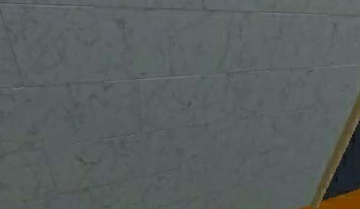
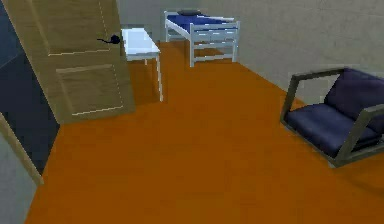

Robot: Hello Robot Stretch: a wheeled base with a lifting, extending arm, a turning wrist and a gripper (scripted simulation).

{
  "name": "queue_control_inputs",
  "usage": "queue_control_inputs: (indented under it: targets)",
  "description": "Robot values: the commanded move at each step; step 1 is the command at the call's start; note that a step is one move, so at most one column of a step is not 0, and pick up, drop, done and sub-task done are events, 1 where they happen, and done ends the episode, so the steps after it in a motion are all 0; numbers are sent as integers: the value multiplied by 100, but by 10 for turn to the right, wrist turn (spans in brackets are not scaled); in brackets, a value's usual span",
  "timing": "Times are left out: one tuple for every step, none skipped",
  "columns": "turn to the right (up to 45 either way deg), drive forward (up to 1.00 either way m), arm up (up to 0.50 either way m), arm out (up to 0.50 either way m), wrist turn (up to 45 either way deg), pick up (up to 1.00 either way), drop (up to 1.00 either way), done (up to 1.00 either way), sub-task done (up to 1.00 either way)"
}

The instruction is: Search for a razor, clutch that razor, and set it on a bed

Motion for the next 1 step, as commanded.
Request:
queue_control_inputs:
  targets:
    - [-90, 0, 0, 0, 0, 0, 0, 0, 0]
